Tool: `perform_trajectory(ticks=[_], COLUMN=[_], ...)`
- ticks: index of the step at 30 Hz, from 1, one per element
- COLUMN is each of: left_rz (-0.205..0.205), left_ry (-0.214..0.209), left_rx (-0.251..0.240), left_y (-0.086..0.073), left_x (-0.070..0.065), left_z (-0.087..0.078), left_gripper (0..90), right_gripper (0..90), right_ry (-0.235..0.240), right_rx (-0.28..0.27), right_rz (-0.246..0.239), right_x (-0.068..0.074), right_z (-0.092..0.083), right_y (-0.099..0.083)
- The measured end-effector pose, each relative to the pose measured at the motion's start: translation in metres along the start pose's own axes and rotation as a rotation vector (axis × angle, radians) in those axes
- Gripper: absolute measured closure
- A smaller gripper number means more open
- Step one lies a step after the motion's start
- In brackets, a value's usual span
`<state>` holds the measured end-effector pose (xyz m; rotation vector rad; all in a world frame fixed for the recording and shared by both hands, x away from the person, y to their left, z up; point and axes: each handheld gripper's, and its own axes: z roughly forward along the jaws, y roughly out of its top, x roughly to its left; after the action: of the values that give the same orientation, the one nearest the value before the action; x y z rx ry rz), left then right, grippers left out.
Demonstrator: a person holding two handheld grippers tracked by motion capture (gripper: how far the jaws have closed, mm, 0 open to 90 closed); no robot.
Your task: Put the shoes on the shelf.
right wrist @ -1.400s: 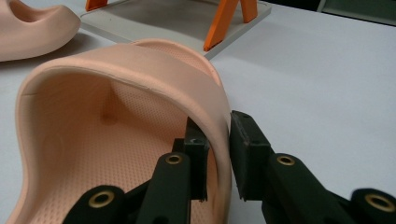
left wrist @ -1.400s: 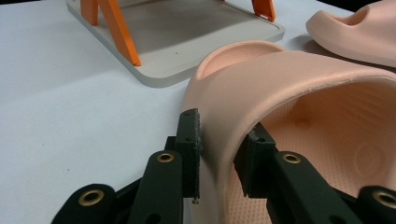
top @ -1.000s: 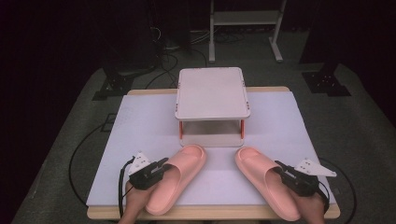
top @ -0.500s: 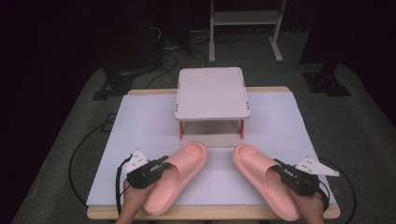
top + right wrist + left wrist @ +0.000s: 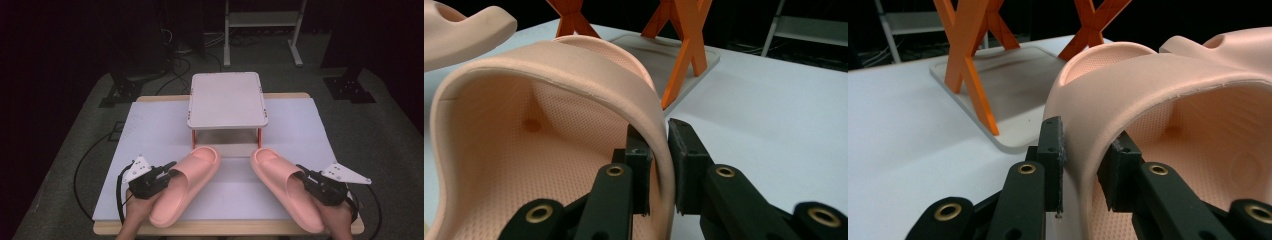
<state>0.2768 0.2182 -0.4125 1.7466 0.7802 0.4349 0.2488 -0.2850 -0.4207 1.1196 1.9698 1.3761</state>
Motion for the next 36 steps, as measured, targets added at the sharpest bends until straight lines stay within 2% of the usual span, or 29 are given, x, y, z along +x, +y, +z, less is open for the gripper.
perform_trajectory(ticks=[12,20,27,36], left_rz=[0.018,0.044,0.06,0.059], left_ry=[-0.038,-0.042,-0.047,-0.044], left_rx=[-0.036,-0.038,-0.047,-0.039], left_y=[0.022,0.039,0.053,0.074], left_x=[-0.007,-0.01,-0.013,-0.009], left_z=[-0.01,-0.011,-0.008,0.004], left_gripper=[73.6,73.6,73.6,73.7], right_gripper=[79.2,79.2,79.2,79.2], right_ry=[0.026,0.033,0.036,0.042], right_rx=[-0.027,-0.056,-0.072,-0.078], right_rz=[-0.013,-0.027,-0.054,-0.057], right_x=[0.009,0.014,0.02,0.02], right_z=[-0.004,-0.01,-0.011,0.002], right_y=[0.021,0.04,0.057,0.077])
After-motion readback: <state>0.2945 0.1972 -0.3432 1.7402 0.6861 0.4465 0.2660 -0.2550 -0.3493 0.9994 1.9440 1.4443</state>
